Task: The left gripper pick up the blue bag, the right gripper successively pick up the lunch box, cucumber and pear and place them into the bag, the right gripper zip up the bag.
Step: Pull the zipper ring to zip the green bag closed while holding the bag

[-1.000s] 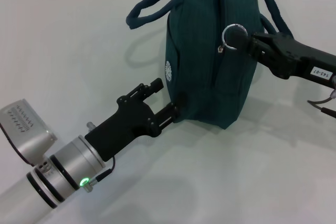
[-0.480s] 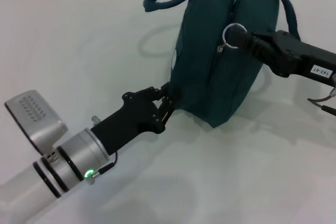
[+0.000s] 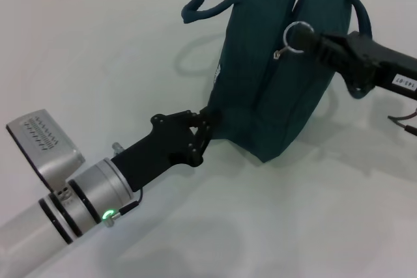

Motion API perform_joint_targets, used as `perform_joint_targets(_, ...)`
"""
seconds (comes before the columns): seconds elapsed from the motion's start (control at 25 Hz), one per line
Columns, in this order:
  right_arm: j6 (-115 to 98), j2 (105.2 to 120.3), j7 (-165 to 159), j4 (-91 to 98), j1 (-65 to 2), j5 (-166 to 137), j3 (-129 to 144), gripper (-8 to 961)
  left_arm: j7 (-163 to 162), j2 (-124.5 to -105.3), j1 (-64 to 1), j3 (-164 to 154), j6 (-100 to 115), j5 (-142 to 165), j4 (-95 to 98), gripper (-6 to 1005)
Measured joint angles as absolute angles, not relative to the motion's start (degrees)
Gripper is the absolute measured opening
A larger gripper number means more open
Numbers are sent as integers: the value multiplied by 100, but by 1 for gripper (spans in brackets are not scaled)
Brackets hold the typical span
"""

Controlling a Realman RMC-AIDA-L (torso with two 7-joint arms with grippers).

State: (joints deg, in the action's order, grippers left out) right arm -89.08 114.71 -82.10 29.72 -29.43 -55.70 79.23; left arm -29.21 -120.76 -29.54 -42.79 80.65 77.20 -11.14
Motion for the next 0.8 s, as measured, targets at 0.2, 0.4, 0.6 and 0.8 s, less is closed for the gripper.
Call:
perform_joint_targets(0.2,-8959,11469,-8208,2972,-2923,-5582,7755,8,-2923,-12067,-2841,-4325,8098,7779,-914,63)
perform_joint_targets(0.4,-8967,11469,-8201,2971,-2922,-5591,7614,8,-2912,-12057,-2794,-4617,8098,7781,-705,63)
perform_joint_targets(0.6,-8942,11464,-8164,2971,-2922,-5595,7477,8,-2893,-12036,-2692,-4907,8085,7782,-473,59)
perform_joint_targets(0.8,-8899,11451,-8138,2966,-2896,-5598,7387,8,-2861,-12030,-2562,-5206,8101,7779,-256,59)
